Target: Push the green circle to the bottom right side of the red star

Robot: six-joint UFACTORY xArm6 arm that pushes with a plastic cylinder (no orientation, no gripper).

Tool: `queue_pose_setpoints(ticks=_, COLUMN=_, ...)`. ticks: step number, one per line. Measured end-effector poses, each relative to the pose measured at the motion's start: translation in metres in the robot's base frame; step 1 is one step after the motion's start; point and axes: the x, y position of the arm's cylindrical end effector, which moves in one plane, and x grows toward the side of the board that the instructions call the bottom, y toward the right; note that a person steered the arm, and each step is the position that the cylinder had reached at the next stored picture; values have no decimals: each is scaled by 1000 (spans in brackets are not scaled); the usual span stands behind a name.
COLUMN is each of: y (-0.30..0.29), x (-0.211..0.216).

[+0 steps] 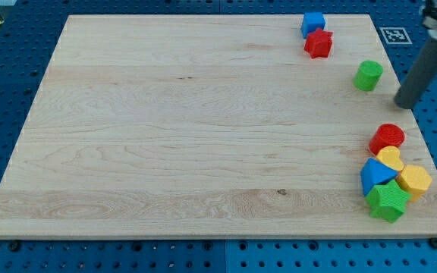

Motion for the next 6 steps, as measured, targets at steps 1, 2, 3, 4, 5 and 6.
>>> queue_pose_setpoints(ticks=1, y=10, x=-25)
queue_pose_setpoints(ticks=2, y=-8, x=-34)
queue_pose_setpoints(ticks=3, y=-32, x=-34)
queue_pose_setpoints(ticks=4, y=-54, x=-35)
queue_pose_setpoints(ticks=5, y=-65, x=-51)
queue_pose_setpoints(ticks=6, y=-77, x=-63)
